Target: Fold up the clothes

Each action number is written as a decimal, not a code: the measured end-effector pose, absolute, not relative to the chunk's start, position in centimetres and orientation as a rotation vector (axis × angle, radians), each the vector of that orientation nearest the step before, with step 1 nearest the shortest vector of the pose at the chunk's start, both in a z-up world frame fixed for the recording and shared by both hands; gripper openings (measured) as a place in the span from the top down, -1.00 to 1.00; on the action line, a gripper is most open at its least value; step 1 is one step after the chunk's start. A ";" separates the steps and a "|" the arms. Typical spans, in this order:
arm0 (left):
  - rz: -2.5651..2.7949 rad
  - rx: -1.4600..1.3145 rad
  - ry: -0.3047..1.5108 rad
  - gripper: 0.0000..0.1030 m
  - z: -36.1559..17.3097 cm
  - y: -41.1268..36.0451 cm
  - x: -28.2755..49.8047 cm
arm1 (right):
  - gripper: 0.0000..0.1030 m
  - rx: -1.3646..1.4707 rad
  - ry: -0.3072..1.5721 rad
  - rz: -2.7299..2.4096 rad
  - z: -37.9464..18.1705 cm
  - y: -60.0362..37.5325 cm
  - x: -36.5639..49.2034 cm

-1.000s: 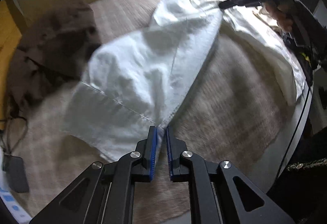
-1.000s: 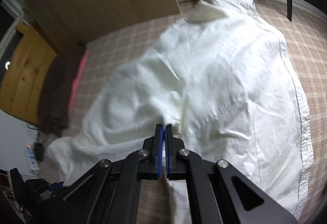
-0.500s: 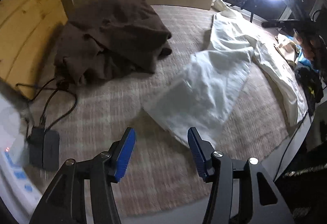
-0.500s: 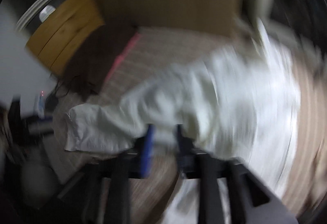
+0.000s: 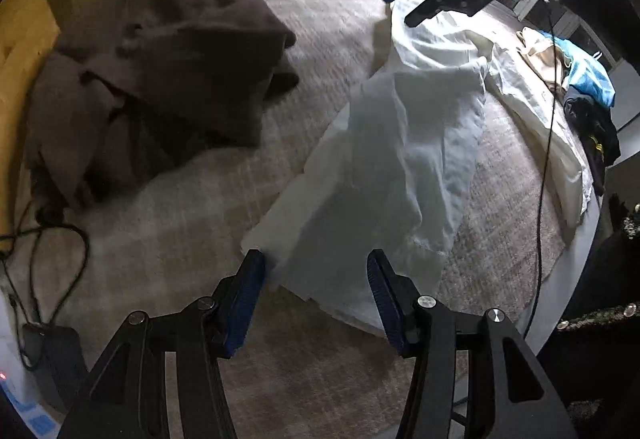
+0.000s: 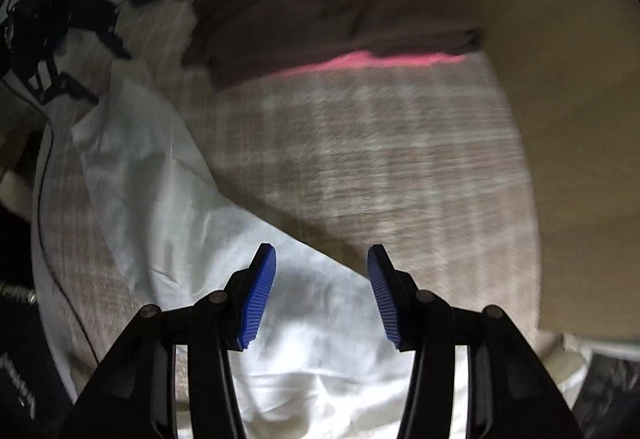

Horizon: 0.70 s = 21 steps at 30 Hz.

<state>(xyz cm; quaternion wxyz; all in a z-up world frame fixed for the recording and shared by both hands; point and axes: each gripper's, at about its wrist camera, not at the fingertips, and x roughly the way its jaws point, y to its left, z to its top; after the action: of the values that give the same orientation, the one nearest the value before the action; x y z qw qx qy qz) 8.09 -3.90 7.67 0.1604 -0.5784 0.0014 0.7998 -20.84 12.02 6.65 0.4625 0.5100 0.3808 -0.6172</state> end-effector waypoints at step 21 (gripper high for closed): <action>2.283 -1.737 -0.051 0.02 6.9 -4.5 8.2 | 0.98 1.254 1.040 -1.356 8.9 20.8 -19.4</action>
<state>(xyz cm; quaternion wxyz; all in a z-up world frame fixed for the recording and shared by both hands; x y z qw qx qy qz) 8.15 -4.45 6.87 0.1360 -0.5998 -0.0175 0.7883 -19.41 20.77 8.85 0.4892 0.5161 0.4279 -0.5579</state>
